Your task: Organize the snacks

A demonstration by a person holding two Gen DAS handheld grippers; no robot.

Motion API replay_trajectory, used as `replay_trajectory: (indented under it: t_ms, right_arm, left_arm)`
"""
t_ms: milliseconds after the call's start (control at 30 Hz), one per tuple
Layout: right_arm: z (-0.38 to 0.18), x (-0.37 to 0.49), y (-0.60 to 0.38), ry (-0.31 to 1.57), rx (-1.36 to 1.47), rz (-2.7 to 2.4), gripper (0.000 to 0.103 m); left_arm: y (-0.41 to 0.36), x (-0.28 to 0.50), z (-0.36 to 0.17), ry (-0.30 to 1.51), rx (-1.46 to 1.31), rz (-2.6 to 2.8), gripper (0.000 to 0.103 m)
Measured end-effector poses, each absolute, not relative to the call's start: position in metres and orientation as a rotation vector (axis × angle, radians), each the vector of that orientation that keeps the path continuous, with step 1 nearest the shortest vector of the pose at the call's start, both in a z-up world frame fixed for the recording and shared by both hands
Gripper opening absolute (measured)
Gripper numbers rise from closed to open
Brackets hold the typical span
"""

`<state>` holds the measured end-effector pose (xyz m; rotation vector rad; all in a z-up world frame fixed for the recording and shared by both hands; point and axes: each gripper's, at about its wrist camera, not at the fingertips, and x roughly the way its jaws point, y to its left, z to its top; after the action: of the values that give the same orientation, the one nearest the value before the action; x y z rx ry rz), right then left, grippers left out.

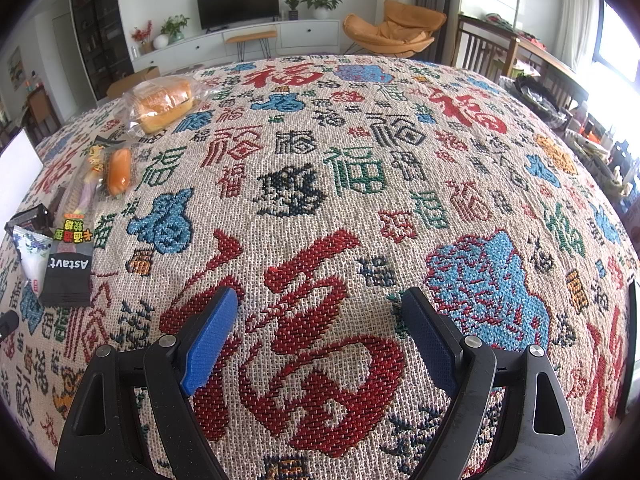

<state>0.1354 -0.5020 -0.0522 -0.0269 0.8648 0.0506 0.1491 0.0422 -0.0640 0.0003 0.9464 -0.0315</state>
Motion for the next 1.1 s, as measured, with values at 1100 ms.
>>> replay_trajectory:
  t_ms: [1100]
  right_arm:
    - [-0.0521,0.1354,-0.5023,0.865,-0.026,0.051,0.087]
  left_arm:
    - [0.0449,0.159,-0.0603,1.008,0.055,-0.133,0.103]
